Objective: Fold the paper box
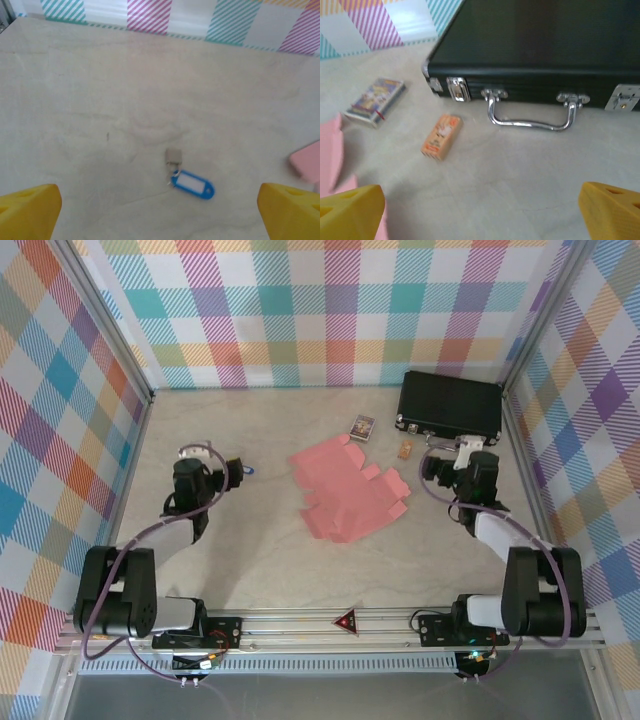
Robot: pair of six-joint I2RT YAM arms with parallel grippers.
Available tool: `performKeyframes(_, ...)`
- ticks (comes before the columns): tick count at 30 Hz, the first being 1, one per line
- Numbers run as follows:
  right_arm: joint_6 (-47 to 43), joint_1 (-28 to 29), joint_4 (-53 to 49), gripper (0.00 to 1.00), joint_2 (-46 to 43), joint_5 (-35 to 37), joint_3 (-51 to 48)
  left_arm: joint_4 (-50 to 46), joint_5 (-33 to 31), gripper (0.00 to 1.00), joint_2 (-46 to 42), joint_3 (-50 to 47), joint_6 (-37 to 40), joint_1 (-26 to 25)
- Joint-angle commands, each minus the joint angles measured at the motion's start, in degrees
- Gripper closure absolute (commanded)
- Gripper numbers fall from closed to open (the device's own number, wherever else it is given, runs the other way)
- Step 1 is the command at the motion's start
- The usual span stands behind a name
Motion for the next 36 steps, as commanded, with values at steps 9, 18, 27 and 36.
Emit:
performKeyframes(9,9.35,10.41,-31.10,0.01,-5.87,-13.36,8.50,-28.56,5.79,0.39,9.56,20.53,-7.74,-17.24)
performKeyframes(18,16.91,26.15,-27.15,0.39,-0.80,-10.39,5.60,-30.97,12.28,0.93,31.38,40.03,-9.70,-23.17)
performKeyframes(27,21.55,30.49,-21.81,0.83,9.80,-11.41,5.67,-31.56,15.53,1.00,45.03,51.90,-9.11,-23.71)
performKeyframes(36,23.02,30.50,-20.01,0.87,16.92,-9.95,6.34,-34.76,15.07,1.00,49.99,53.72,-7.75,-23.83)
